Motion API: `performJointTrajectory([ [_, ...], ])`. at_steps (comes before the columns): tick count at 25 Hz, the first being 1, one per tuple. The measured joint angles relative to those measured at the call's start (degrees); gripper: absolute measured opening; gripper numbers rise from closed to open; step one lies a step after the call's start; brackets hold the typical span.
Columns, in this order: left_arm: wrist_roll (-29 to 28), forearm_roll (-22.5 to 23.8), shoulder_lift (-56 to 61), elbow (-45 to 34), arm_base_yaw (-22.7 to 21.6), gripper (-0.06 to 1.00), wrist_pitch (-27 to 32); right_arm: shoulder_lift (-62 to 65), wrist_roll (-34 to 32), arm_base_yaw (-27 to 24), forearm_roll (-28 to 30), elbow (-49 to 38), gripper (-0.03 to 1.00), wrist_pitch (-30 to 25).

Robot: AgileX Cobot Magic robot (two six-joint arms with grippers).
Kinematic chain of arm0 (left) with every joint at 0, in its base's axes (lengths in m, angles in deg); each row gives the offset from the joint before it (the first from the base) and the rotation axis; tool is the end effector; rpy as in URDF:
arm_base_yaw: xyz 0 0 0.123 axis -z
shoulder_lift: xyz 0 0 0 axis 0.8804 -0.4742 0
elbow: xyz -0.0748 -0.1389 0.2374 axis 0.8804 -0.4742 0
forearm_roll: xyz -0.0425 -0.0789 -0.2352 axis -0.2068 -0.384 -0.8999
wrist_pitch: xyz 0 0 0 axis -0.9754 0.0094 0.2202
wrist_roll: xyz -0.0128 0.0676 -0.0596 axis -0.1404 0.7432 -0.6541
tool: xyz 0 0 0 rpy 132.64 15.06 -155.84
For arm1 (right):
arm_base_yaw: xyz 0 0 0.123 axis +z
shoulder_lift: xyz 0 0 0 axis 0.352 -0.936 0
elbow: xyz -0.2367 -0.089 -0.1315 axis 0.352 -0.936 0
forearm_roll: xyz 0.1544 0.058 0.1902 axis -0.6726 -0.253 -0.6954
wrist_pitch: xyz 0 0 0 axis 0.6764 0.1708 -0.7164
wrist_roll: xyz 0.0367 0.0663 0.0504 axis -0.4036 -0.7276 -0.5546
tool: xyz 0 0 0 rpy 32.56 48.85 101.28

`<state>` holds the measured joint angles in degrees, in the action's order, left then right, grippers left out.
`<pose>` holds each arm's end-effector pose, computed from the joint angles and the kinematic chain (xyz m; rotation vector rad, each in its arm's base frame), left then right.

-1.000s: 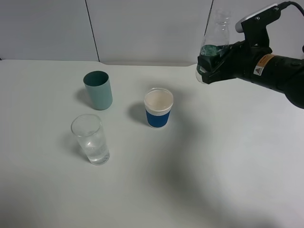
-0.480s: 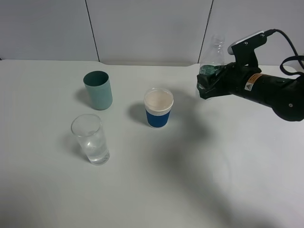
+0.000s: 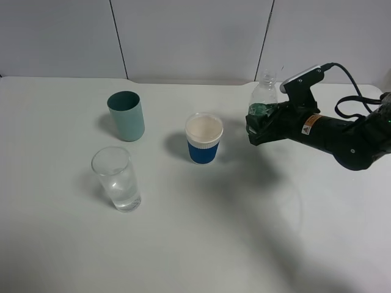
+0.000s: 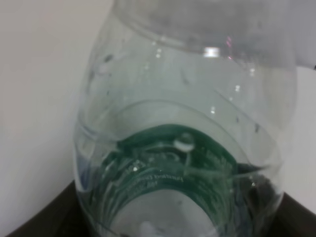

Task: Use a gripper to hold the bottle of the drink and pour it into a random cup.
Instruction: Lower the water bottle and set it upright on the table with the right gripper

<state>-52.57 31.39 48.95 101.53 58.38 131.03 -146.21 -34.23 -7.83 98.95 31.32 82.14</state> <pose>-0.0069 0.0011 0.2807 -0.0521 2.0212 0.0634 0.3115 0.0870 0.1093 -0.4814 1.8982 0.2189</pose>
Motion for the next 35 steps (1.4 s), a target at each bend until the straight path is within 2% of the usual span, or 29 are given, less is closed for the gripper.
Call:
performJointTrajectory([
  [5, 0.0, 0.1, 0.0, 0.0, 0.0, 0.98, 0.0, -0.5, 0.5, 0.0, 0.0, 0.0, 0.54, 1.2],
  [35, 0.0, 0.1, 0.0, 0.0, 0.0, 0.98, 0.0, -0.5, 0.5, 0.0, 1.4, 0.0, 0.56, 0.7],
])
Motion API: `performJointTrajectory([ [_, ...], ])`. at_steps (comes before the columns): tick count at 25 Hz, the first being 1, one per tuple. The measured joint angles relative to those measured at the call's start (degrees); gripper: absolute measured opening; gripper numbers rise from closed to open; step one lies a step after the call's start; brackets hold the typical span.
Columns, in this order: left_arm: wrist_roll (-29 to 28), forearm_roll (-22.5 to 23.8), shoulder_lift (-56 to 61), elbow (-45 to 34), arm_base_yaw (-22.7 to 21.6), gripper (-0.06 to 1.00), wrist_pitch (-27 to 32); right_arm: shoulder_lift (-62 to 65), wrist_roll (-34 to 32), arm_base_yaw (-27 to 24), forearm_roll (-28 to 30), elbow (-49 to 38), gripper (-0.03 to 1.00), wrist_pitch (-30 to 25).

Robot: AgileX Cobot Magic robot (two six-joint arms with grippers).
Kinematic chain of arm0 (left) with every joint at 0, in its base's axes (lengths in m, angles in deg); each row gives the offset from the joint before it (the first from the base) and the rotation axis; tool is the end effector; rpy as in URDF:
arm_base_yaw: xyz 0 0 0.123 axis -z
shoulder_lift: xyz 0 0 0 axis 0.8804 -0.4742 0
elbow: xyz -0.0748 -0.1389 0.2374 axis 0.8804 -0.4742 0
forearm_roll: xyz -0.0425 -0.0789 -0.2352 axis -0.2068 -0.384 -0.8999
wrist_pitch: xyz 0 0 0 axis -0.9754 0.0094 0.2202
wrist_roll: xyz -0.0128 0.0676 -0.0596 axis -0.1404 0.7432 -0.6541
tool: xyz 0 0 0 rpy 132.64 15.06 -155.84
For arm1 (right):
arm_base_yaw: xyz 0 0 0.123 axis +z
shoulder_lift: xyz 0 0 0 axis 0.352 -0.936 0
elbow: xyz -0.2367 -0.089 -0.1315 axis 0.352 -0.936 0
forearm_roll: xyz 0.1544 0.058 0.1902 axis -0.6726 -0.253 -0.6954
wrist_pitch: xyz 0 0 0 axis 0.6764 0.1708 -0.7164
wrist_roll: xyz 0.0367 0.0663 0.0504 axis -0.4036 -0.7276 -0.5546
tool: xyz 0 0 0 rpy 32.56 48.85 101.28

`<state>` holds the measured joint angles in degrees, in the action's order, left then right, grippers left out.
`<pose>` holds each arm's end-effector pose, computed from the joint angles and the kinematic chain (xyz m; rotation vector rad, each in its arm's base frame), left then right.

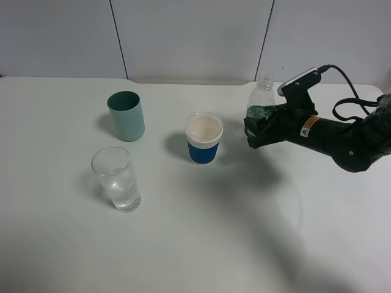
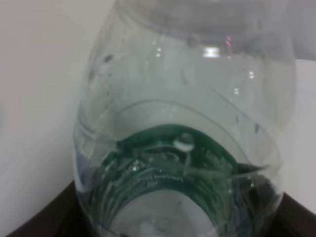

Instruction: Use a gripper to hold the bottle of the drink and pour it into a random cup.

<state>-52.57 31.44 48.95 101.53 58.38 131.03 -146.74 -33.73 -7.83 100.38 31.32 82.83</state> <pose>-0.0069 0.0011 0.2807 -0.0521 2.0212 0.0645 0.3110 0.0888 0.1072 -0.5163 1.8879 0.2240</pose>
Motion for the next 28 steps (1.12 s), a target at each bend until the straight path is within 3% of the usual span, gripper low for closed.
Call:
performJointTrajectory([
  [5, 0.0, 0.0, 0.0, 0.0, 0.0, 0.98, 0.0, 0.0, 0.0, 0.0, 0.1, 0.0, 0.81, 0.1],
  [8, 0.0, 0.0, 0.0, 0.0, 0.0, 0.98, 0.0, 0.0, 0.0, 0.0, 0.1, 0.0, 0.89, 0.1],
  [20, 0.0, 0.0, 0.0, 0.0, 0.0, 0.98, 0.0, 2.0, -0.5, 0.0, 0.2, 0.0, 0.91, -0.2],
  [28, 0.0, 0.0, 0.0, 0.0, 0.0, 0.98, 0.0, 12.0, -3.9, 0.0, 1.2, -0.2, 0.91, -6.9],
])
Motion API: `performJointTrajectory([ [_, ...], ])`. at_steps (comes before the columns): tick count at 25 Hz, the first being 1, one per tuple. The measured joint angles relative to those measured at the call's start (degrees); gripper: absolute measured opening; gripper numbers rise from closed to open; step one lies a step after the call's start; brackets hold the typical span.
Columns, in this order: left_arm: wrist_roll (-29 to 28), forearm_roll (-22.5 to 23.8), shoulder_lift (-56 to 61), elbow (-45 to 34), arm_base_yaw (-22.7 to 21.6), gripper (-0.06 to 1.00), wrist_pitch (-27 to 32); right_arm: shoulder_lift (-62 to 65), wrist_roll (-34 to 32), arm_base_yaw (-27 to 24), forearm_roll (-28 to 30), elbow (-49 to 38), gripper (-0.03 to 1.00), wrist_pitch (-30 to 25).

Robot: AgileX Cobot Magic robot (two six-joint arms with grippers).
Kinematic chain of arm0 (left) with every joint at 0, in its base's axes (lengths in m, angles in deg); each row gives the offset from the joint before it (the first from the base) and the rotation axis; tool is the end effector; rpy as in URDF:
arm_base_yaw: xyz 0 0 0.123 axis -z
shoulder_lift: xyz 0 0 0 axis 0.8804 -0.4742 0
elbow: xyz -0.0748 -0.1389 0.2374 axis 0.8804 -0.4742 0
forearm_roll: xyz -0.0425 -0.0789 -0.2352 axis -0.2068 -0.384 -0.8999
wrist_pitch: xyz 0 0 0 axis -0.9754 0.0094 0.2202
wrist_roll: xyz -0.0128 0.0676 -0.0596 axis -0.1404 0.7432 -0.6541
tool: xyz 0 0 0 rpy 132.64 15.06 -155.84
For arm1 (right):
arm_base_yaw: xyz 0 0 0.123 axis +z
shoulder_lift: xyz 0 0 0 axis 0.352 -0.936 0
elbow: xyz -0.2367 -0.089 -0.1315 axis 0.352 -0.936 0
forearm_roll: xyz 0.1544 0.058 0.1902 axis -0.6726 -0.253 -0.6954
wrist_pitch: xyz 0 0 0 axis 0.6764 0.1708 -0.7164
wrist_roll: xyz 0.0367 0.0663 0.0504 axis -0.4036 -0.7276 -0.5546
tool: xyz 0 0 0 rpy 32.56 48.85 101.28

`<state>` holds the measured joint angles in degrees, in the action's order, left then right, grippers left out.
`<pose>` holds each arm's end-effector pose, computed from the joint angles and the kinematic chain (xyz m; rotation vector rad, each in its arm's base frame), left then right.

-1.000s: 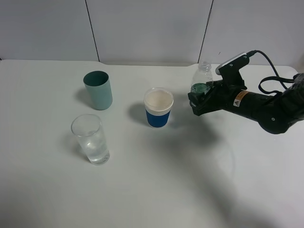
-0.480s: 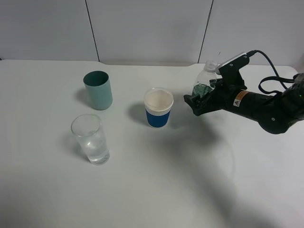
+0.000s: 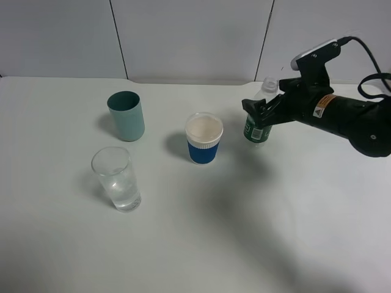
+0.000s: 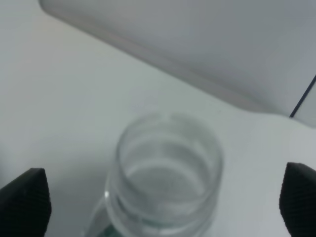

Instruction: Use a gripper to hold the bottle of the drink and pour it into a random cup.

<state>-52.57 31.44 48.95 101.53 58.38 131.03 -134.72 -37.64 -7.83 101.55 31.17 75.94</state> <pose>-0.0069 0.0011 0.2807 -0.0521 2.0212 0.0645 0.3044 0.0866 0.1635 -0.4732 1.8147 0.2306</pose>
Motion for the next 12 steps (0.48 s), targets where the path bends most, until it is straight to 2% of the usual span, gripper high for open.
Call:
performJointTrajectory([
  [6, 0.0, 0.0, 0.0, 0.0, 0.0, 0.98, 0.0, 10.3, -0.8, 0.0, 0.2, -0.1, 0.91, -5.7],
  [12, 0.0, 0.0, 0.0, 0.0, 0.0, 0.98, 0.0, 20.5, -0.8, -1.1, -0.3, -0.1, 0.91, -15.1],
])
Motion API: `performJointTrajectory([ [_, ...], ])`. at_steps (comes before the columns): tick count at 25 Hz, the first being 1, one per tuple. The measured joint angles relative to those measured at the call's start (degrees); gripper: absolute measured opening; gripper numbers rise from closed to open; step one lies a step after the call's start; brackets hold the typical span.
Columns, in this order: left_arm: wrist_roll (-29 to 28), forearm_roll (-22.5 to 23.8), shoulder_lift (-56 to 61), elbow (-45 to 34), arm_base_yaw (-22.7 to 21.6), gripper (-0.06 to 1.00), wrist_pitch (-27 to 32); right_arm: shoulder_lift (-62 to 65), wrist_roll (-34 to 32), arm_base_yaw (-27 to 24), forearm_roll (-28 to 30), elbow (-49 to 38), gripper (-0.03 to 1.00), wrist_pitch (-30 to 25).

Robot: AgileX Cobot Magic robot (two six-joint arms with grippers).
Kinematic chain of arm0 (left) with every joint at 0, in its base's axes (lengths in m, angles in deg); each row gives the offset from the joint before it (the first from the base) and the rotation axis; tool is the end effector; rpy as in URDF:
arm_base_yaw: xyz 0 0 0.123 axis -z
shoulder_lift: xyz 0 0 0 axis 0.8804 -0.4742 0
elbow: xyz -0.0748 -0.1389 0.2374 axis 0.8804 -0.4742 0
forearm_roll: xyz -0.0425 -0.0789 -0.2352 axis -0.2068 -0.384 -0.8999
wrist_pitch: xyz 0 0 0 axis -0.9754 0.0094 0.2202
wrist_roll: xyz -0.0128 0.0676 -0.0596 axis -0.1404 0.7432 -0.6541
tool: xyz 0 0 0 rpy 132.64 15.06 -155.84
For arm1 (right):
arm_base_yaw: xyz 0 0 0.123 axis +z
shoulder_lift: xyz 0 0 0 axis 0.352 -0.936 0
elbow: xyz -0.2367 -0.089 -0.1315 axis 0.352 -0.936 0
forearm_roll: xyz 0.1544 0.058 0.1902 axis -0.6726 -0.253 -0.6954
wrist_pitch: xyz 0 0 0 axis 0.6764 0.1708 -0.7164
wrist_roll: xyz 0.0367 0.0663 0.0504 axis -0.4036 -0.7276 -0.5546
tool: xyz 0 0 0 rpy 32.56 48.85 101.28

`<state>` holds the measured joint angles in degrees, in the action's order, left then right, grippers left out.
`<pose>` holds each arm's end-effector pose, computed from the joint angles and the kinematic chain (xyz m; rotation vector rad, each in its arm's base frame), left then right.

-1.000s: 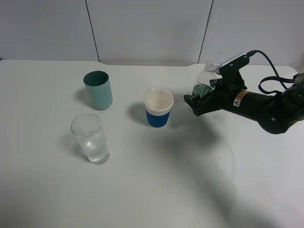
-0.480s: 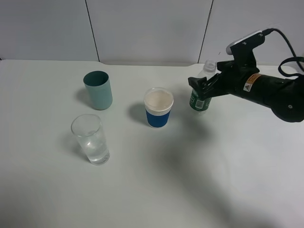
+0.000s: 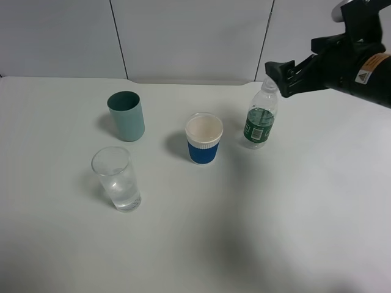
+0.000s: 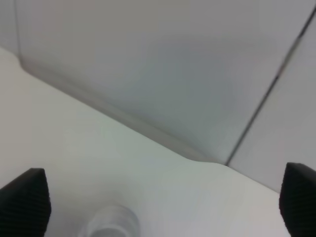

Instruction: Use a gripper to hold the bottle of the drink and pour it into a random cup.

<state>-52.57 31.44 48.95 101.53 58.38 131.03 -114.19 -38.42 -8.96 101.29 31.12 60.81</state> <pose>-0.0069 0.0011 0.2807 -0.0521 2.0212 0.0645 0.2726 0.0680 0.2482 -0.4216 1.7269 0.1372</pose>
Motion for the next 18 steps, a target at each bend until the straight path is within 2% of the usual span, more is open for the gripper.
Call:
performJointTrajectory([
  [12, 0.0, 0.0, 0.0, 0.0, 0.0, 0.98, 0.0, 18.0, -2.3, -12.6, -3.4, 0.0, 0.91, -16.1],
  [15, 0.0, 0.0, 0.0, 0.0, 0.0, 0.98, 0.0, 22.8, -0.4, -14.4, -6.3, 0.0, 0.91, -21.7],
  [18, 0.0, 0.0, 0.0, 0.0, 0.0, 0.98, 0.0, 27.5, 4.7, -14.7, -10.2, 0.0, 0.91, -25.9],
])
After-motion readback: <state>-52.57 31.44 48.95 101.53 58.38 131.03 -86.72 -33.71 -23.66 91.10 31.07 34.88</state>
